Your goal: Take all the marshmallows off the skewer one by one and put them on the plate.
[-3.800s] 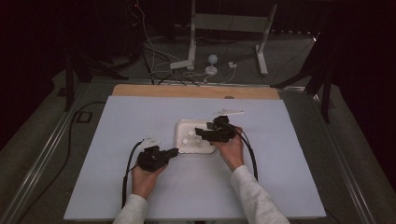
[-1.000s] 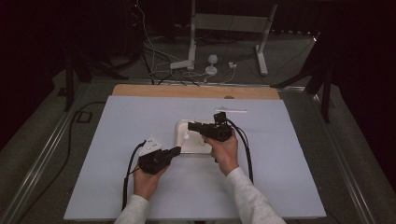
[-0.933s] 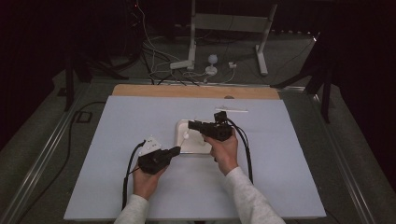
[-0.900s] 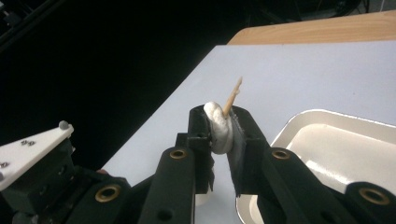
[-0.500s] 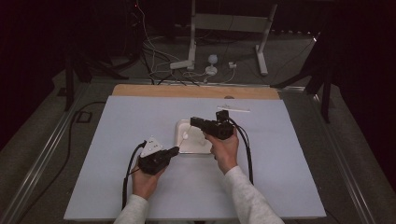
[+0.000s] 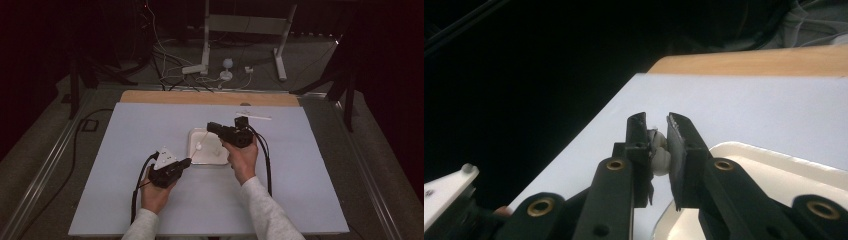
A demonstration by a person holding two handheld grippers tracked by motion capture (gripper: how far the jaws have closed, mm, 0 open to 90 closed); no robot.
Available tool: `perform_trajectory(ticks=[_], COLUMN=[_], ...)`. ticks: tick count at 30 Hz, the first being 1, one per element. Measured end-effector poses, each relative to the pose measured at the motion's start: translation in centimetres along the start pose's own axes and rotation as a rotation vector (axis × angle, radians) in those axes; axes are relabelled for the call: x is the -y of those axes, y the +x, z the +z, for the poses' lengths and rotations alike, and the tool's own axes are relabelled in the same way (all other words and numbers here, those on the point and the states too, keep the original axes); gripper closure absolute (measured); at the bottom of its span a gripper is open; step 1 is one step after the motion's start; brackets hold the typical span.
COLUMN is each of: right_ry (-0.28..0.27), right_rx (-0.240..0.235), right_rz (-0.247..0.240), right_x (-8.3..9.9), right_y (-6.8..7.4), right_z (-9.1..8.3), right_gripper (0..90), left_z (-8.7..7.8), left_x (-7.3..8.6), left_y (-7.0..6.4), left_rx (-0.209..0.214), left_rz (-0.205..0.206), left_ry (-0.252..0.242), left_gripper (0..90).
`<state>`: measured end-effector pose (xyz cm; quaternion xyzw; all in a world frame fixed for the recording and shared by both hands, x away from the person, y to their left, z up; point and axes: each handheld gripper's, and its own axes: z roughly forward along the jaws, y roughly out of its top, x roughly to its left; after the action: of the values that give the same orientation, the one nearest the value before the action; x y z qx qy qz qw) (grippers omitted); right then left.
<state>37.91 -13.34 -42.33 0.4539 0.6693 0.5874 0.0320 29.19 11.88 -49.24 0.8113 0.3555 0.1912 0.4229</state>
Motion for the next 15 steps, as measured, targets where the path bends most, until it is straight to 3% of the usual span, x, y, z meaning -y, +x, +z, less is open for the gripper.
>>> perform_trajectory(ticks=[1, 2, 5, 8, 15], right_ry=[-0.07, -0.118, -0.109, -0.078, -0.011], right_rx=[0.021, 0.003, 0.042, 0.068, 0.03], right_rz=[0.031, 0.092, 0.056, -0.003, 0.008], right_x=[-0.7, -1.7, -4.4, -4.8, -2.7], right_y=[-0.5, -1.4, -2.7, -2.7, -2.9], right_z=[-0.9, -2.1, -5.0, -5.7, -3.6], right_gripper=[82.2, 82.2, 82.0, 81.8, 81.4], left_z=[0.2, 0.0, -0.9, -1.0, -1.1], left_x=[0.8, 1.3, 0.7, 0.6, 0.7], left_y=[0.2, 0.8, 1.8, 1.9, 2.2], left_rx=[0.009, 0.06, 0.081, 0.072, 0.076], left_rz=[-0.021, -0.081, -0.152, -0.148, -0.171], left_ry=[0.013, -0.021, -0.1, -0.095, -0.096], left_gripper=[90.0, 90.0, 90.0, 90.0, 90.0])
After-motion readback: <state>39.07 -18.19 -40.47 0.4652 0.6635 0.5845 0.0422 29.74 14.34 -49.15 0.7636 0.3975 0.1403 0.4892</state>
